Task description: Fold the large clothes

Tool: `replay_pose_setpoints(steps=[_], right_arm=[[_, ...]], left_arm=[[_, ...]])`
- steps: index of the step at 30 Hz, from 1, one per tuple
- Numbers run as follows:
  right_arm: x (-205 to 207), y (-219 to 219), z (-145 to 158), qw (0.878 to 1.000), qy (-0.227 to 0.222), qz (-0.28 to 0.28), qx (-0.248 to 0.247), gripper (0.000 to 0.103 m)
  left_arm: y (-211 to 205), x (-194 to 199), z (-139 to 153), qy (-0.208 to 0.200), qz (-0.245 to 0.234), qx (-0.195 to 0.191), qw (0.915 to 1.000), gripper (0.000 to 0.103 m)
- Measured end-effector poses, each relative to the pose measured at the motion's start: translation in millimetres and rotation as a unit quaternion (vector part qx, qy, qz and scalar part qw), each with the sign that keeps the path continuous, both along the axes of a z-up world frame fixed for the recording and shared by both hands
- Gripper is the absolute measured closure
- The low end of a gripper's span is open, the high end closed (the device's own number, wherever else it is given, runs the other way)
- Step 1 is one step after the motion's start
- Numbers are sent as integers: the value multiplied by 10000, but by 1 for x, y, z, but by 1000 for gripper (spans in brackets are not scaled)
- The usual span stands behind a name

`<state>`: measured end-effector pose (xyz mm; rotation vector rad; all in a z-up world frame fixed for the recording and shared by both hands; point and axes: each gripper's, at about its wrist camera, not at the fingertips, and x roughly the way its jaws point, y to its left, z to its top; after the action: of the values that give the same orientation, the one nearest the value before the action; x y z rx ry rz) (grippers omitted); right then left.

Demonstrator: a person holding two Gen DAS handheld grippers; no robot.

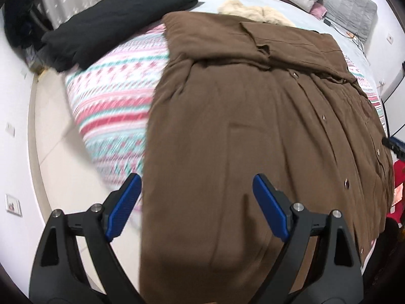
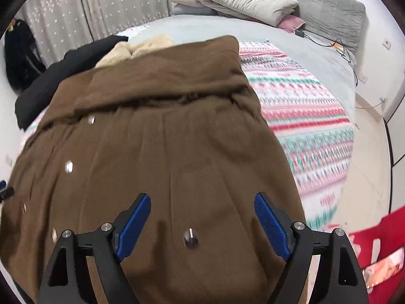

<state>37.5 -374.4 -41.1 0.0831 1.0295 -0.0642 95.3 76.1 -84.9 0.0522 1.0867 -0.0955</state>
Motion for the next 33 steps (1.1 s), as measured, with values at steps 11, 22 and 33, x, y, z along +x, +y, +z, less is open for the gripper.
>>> replay_pose_setpoints(steps=[11,22,33], right_arm=[[-72,-33,0,9992,-19,-178,347,18],[-99,-58,-13,9982,261,-252,479,18],[-113,-87,-16,9965,662,132,488,18]], left_arm=[[32,-33,-10,325,-70,-967,9948,14],[20,-39,-13,436,-477,-1272,9898,15],[38,-41,-19,638,-242,-915,9935,16]])
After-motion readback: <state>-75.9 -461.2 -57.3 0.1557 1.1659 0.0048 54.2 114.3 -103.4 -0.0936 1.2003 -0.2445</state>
